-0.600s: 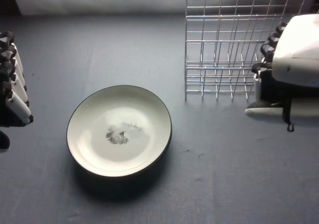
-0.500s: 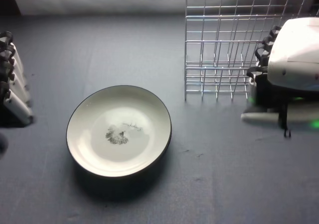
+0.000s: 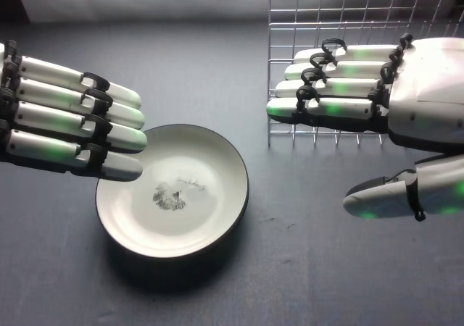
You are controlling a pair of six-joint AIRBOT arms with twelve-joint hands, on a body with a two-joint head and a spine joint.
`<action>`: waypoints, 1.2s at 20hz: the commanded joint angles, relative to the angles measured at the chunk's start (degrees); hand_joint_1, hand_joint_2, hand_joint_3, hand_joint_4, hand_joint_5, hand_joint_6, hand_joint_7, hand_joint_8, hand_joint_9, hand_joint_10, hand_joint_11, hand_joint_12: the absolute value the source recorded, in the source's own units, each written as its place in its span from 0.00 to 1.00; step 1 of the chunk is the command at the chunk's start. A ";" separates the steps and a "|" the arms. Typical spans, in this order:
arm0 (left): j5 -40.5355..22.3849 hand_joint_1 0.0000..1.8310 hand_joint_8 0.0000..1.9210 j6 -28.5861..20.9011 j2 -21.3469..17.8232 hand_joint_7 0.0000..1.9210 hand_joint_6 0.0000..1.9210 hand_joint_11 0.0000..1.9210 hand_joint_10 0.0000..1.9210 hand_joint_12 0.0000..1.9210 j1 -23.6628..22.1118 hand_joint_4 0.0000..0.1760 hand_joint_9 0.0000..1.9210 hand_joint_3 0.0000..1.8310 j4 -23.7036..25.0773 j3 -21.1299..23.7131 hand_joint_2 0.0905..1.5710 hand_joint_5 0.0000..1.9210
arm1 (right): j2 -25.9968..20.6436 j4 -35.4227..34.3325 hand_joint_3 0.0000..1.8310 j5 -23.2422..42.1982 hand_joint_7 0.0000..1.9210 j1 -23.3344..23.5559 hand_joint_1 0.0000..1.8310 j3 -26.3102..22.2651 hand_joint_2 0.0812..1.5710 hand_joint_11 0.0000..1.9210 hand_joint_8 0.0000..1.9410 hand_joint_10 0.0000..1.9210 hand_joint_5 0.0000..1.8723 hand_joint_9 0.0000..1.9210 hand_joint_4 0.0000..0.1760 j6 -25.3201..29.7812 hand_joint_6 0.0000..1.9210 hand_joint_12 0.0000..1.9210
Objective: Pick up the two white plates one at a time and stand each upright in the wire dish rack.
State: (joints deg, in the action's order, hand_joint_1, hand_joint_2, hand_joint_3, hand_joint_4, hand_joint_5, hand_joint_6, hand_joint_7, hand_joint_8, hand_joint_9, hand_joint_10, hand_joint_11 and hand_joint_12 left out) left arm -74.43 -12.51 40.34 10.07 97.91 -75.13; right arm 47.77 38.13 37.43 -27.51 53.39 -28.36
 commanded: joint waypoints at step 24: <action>3.16 0.00 0.00 11.51 18.14 0.00 0.00 0.00 0.00 0.00 20.66 0.00 0.00 0.00 -3.05 -15.30 0.68 0.00 | -0.22 -1.29 0.00 20.33 0.00 -4.66 0.38 3.45 0.71 0.00 0.00 0.00 0.00 0.00 0.00 -1.02 0.00 0.00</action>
State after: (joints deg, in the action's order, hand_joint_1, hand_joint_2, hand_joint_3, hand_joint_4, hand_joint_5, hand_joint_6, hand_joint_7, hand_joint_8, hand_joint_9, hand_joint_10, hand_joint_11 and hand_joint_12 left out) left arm -68.95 -1.06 58.85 30.94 98.41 -90.74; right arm 47.72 39.90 51.31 -32.47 56.99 -29.41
